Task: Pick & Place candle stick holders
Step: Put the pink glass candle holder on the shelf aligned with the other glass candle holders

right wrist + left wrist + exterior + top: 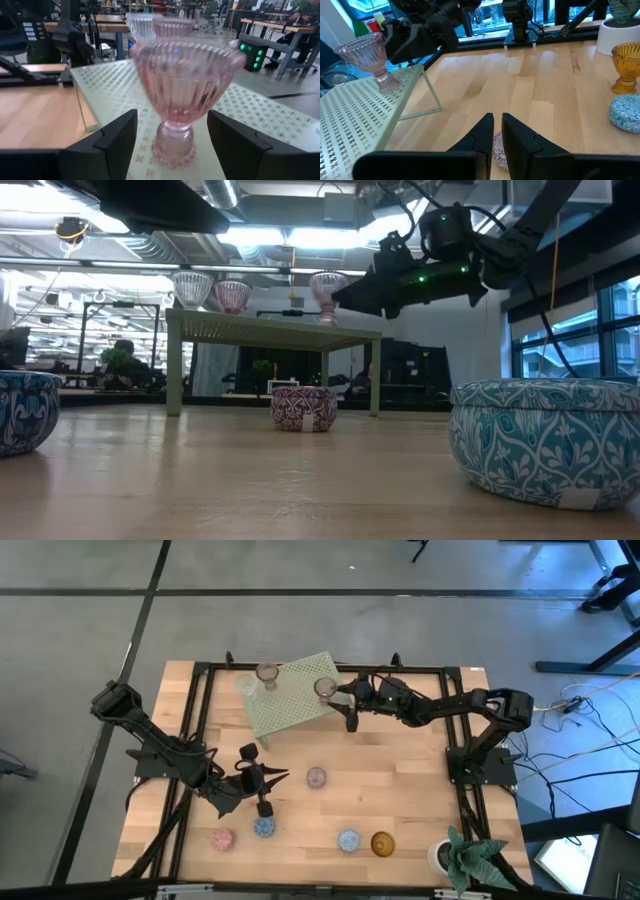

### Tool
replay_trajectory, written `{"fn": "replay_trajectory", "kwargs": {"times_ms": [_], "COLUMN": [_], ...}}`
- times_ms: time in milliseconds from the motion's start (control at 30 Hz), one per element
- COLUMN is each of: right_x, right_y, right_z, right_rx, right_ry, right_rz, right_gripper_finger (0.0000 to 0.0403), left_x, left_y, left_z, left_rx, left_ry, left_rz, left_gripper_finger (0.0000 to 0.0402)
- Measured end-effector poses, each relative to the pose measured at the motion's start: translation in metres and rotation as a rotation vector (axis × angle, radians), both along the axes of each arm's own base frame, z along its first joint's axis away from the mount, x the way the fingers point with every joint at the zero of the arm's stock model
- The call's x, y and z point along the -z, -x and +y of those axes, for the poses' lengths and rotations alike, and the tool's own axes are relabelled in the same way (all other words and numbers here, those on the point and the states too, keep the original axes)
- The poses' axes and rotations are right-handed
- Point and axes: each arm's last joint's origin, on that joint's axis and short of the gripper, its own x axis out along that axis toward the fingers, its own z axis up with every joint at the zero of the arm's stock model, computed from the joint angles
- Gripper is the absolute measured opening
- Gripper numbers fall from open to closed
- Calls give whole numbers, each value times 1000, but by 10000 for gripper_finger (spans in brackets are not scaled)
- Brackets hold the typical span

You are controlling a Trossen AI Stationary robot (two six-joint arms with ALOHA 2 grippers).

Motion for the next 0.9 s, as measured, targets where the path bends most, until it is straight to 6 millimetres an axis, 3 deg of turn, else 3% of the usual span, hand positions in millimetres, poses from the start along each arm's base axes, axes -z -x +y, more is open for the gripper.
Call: {"fn": "replay_trajectory", "kwargs": {"times_ms": [567, 900], "right_x": [-2, 10], "right_y": [-4, -9], "right_z": [-3, -5], "right_rx": [33, 36], "right_ry": [-7, 5], "right_rz": [50, 47], "right_gripper_finger": [243, 243], "left_x": [0, 0], "left_y": [0, 0], "left_z": [0, 0], "left_rx": [0, 1], "left_ry": [0, 0], "left_rz": [0, 0], "left_gripper_finger": [31, 31]}}
